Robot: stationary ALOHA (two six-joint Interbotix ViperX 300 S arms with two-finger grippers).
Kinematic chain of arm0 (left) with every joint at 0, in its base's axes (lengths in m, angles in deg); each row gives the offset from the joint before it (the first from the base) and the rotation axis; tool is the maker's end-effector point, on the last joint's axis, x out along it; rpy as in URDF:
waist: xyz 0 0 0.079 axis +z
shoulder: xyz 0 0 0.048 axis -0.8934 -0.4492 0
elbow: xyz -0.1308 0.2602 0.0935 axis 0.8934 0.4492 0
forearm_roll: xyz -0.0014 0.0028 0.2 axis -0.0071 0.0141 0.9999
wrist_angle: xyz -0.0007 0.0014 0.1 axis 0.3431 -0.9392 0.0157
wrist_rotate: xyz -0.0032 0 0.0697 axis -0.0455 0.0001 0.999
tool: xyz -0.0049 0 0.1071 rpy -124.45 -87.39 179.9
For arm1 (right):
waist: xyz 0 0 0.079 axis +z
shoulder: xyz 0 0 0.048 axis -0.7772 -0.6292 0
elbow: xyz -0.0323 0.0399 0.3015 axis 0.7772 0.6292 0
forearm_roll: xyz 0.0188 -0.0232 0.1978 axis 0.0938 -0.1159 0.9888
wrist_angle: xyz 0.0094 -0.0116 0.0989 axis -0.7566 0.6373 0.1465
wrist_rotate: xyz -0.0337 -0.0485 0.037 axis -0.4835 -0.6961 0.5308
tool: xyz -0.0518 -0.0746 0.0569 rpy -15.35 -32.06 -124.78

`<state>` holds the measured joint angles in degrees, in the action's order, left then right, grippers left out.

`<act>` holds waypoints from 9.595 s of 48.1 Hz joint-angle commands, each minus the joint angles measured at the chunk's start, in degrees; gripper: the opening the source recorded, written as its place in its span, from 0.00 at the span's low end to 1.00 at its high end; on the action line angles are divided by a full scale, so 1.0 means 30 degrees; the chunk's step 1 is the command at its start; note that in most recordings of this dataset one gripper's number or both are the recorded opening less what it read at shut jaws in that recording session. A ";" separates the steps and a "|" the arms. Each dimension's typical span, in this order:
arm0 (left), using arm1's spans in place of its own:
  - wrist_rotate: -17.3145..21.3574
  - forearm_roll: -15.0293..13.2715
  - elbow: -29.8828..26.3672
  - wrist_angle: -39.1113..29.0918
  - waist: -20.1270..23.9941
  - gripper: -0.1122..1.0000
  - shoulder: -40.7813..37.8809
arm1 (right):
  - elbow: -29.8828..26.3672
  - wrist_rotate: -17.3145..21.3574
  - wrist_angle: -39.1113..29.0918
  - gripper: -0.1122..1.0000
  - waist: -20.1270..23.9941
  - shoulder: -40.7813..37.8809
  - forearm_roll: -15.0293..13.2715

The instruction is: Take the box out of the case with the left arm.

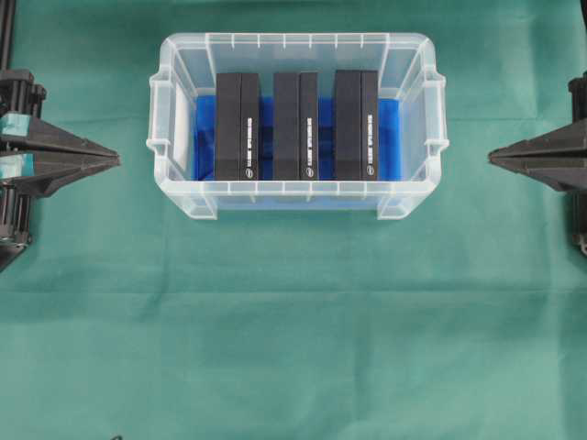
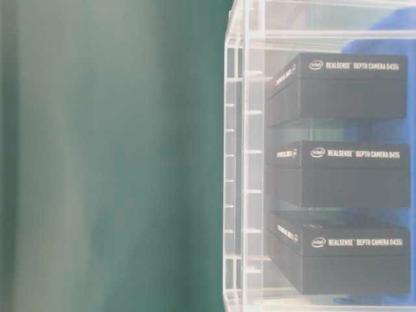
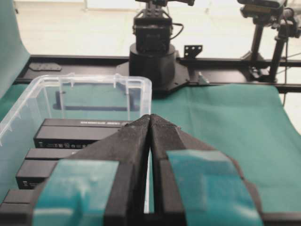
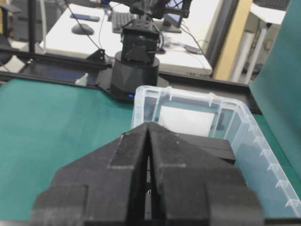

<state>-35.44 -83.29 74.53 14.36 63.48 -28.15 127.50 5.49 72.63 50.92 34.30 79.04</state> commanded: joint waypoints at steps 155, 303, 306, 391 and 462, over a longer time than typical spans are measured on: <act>-2.9736 0.0586 -1.3506 -3.4717 -0.1201 0.12 -0.4424 | -0.1963 0.1055 -1.3623 0.10 -0.0117 -0.0615 0.0000; -2.2793 0.0234 -1.2539 -3.2139 0.6123 0.98 -0.5625 | -0.2080 0.1025 -1.6260 0.10 -0.0293 -0.0879 -0.1289; -2.2764 0.0234 -1.2539 -3.2256 0.6123 0.98 -0.5625 | -0.2051 0.1025 -1.6260 0.10 -0.0322 -0.0879 -0.1289; -2.2764 0.0615 -2.5752 -3.2285 0.4600 0.98 -1.9072 | -0.2139 0.1025 -2.0156 0.10 -0.0322 -0.0469 -0.1289; -2.2383 0.0527 -3.1318 -3.3398 0.3867 0.98 -2.4141 | -0.2109 0.1025 -2.0332 0.10 -0.0322 -0.0498 -0.1318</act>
<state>-102.68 -81.80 -18.37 -85.75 75.26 -101.80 122.66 8.39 11.55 50.04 33.07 75.18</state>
